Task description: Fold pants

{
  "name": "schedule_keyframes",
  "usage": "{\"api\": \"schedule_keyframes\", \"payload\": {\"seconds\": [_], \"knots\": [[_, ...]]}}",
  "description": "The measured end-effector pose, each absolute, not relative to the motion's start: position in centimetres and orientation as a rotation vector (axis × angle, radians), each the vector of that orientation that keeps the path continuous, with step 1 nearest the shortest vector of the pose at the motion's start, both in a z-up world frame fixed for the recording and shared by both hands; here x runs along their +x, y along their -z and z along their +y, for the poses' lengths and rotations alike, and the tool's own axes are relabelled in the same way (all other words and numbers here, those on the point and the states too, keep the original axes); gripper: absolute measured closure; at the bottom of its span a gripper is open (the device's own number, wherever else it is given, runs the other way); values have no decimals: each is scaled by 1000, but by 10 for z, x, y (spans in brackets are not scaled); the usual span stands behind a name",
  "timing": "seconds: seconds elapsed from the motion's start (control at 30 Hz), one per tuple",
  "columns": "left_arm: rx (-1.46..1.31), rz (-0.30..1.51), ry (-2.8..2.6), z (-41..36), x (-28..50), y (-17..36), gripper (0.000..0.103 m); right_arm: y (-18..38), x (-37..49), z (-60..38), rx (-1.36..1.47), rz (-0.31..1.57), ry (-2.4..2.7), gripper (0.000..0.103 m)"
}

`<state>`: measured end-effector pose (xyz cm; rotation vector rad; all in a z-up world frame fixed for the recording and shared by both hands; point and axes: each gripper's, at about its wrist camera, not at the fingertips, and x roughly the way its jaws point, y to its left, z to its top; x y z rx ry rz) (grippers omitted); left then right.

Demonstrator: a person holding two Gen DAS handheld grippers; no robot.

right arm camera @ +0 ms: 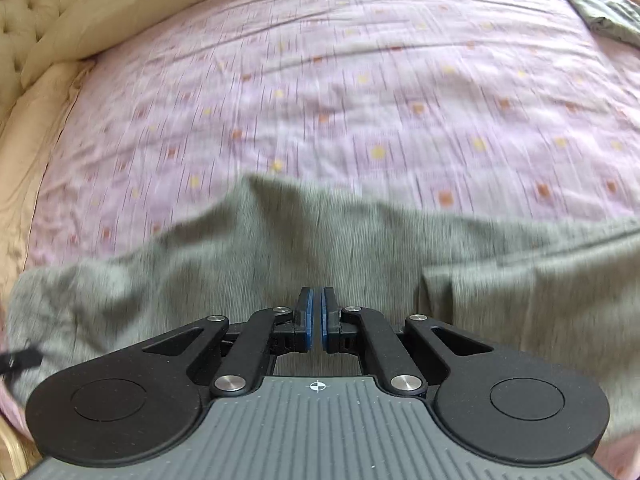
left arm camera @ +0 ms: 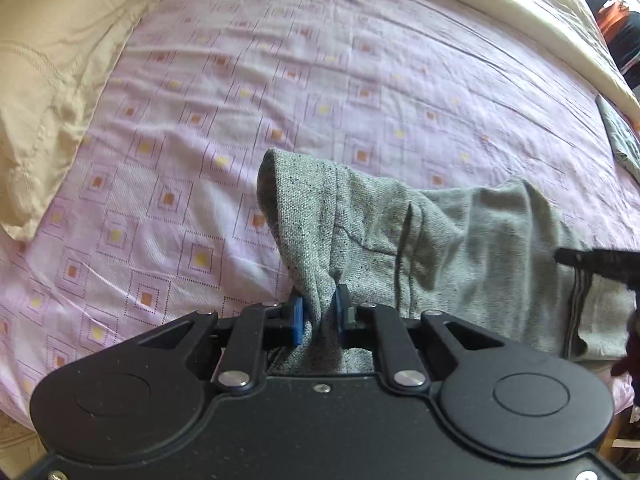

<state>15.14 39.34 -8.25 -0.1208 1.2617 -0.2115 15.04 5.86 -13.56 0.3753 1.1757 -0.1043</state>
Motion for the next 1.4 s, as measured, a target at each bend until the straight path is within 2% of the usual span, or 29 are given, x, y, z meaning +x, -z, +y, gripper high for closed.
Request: {"api": "schedule_keyframes", "payload": {"seconds": [0.17,0.53,0.8,0.93,1.03,1.07,1.13,1.23,1.27,1.3,1.4], "knots": [[-121,1232,201,385,145,66,84,156,144,64,344,1239,99,98],[-80,1148,191,346,128,19,85,171,34,87,376,1354,-50,99],[53,1017,212,261,101,-43,85,121,32,19,486,1136,-134,98],[101,975,242,193,84,-63,85,113,29,-32,496,1100,-150,98],[127,957,294,133,75,-61,86,113,22,-73,517,1095,-132,98],[121,958,324,110,72,-57,100,115,20,-86,522,1098,-122,98],[120,969,401,66,67,-46,101,121,15,-114,523,1109,-97,98],[168,1001,467,-6,59,-14,98,133,11,-151,533,1147,-52,98],[177,1012,488,-23,55,-5,93,136,10,-162,531,1162,-40,98],[190,1024,499,-35,51,3,88,139,8,-172,522,1174,-32,98],[228,1072,490,-49,39,19,84,135,4,-198,523,1163,-30,97]]}}
